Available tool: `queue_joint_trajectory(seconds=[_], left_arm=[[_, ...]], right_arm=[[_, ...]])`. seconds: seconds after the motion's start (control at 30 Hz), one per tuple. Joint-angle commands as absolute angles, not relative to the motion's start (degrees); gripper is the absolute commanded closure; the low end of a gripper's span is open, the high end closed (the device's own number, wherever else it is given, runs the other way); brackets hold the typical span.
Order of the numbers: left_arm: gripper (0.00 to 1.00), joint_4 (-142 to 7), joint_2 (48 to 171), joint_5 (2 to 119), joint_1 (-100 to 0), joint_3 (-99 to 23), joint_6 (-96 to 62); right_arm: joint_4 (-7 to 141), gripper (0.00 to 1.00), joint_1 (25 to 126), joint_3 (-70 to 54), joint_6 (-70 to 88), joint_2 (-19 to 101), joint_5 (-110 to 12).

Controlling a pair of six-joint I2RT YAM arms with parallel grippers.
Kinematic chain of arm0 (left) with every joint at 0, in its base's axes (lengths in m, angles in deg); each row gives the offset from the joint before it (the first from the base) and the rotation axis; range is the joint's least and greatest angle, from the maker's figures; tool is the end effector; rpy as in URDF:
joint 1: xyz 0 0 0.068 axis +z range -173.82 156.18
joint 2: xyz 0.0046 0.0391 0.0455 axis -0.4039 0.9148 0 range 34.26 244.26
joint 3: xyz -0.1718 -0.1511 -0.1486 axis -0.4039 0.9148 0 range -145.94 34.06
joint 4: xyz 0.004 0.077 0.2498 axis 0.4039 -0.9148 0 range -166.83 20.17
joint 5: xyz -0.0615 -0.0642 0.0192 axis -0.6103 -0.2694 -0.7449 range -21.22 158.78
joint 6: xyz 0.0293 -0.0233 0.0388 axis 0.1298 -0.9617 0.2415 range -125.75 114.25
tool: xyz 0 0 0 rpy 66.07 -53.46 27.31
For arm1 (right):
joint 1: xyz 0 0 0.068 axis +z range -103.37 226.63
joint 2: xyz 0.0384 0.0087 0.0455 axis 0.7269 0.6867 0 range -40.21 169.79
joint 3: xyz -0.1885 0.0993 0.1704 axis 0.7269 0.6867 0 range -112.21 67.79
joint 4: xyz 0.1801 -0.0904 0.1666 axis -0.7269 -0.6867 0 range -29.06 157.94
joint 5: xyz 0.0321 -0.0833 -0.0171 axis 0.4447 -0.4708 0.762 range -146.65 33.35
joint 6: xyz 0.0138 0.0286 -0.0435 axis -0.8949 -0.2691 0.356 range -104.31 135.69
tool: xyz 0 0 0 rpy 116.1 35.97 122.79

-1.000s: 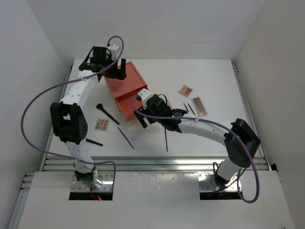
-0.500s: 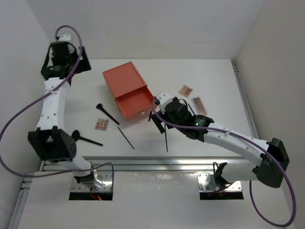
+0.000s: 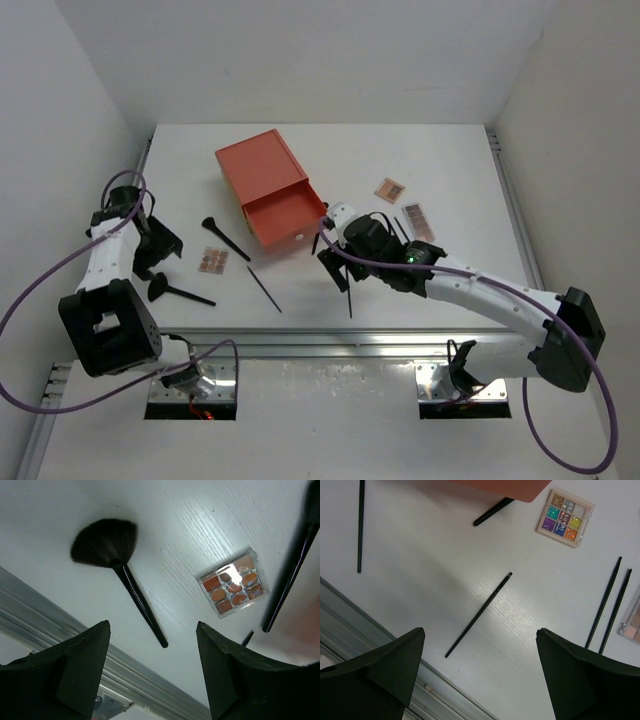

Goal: Organize the makeup

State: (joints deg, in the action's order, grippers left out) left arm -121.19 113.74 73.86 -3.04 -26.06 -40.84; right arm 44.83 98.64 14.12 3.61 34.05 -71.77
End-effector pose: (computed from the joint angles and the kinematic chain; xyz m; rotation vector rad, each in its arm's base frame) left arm 0.2410 0.0949 0.2451 -1.3288 2.4604 0.0640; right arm 0.1779 0.2127 0.2627 -0.6661 2.2176 0.2643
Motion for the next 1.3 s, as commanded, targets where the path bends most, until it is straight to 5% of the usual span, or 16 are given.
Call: queue_joint_trajectory(seconds=[0.0, 0.8, 1.27], left_arm=[[0.25, -118.4, 111.4, 76.1, -1.4, -24.8, -45.7], [0.29, -106.7, 129.4, 70.7, 6.0, -15.7, -47.0], [0.90, -105.2, 129.9, 72.8, 8.5, -14.4, -44.5]], right_arm=[[43.2, 0.07, 99.1, 10.3, 2.7, 34.6, -69.8], [40.7, 0.07, 100.9, 5.1, 7.5, 38.2, -75.4], [41.0, 0.07, 100.9, 3.5, 10.0, 39.8, -76.8]])
